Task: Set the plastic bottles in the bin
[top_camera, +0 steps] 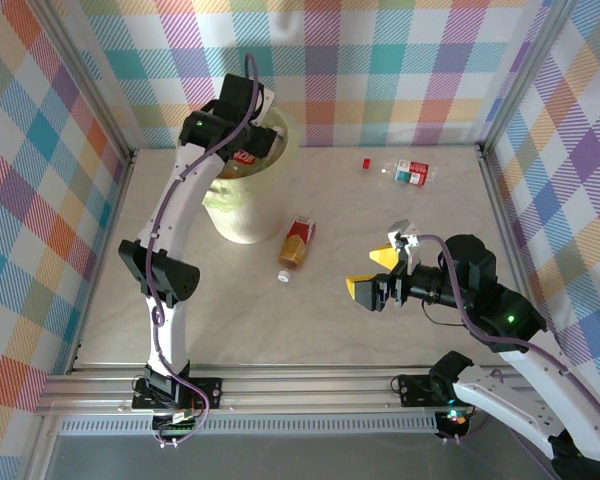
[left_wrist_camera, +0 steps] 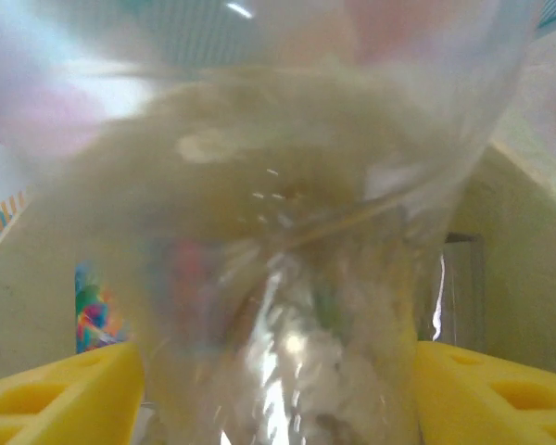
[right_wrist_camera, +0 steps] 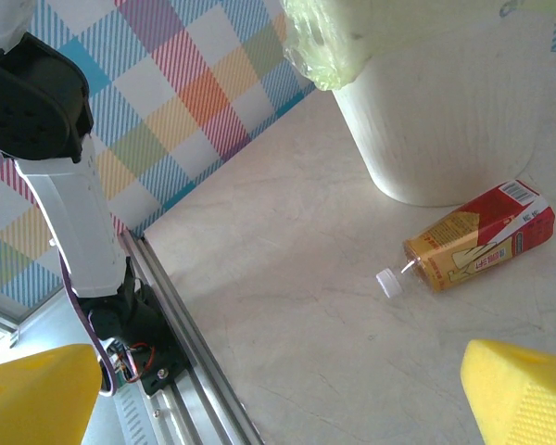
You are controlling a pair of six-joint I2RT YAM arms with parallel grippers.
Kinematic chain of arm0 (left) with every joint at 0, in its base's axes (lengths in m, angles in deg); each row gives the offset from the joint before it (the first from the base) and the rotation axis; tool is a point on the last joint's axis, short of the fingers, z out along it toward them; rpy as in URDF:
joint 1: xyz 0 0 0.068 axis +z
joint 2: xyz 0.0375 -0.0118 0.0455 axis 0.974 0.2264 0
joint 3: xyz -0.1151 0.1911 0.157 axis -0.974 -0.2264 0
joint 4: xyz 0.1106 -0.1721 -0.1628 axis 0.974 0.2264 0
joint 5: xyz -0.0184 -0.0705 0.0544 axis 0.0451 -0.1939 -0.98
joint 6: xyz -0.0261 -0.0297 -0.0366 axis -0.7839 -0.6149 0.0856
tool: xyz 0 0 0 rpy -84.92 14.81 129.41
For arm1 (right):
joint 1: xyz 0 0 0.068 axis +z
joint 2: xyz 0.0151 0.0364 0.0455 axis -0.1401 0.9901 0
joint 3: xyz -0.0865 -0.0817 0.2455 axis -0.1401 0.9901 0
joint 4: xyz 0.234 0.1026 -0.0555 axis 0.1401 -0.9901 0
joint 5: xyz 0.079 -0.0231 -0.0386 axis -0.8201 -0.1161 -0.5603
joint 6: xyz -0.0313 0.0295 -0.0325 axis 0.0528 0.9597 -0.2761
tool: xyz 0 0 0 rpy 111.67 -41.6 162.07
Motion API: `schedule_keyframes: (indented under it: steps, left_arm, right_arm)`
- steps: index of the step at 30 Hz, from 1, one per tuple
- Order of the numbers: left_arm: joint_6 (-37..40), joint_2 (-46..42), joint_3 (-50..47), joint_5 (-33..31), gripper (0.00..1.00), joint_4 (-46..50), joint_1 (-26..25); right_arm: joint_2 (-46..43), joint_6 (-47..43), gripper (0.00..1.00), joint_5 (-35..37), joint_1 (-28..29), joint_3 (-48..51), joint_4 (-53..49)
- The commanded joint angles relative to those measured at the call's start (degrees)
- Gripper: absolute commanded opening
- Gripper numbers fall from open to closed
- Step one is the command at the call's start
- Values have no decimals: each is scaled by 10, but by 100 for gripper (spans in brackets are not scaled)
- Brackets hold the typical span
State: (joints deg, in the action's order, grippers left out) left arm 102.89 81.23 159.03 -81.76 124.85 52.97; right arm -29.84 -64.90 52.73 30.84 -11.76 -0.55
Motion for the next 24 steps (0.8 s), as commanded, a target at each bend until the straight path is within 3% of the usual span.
schedule_keyframes:
  steps: [1,8,16,21,24]
  left_arm:
    - [-21,-4,31,-6,85,5,-3]
    - [-54,-21,41,15,100,3,-2]
    - [-118,-65,41,60,98,9,-3]
    - [-151,-105,16,142,92,28,-3]
    - [-165,-161,-64,193,92,-5,-4]
  right_arm:
    - [0,-8,100,2,-2,-16,-3]
    - [0,-7,100,1,-1,-15,-1]
    - [-4,-4,100,2,-2,-15,-5]
    - [-11,0,100,2,-2,-8,-4]
    - [-17,3,100,3,-1,-3,-4]
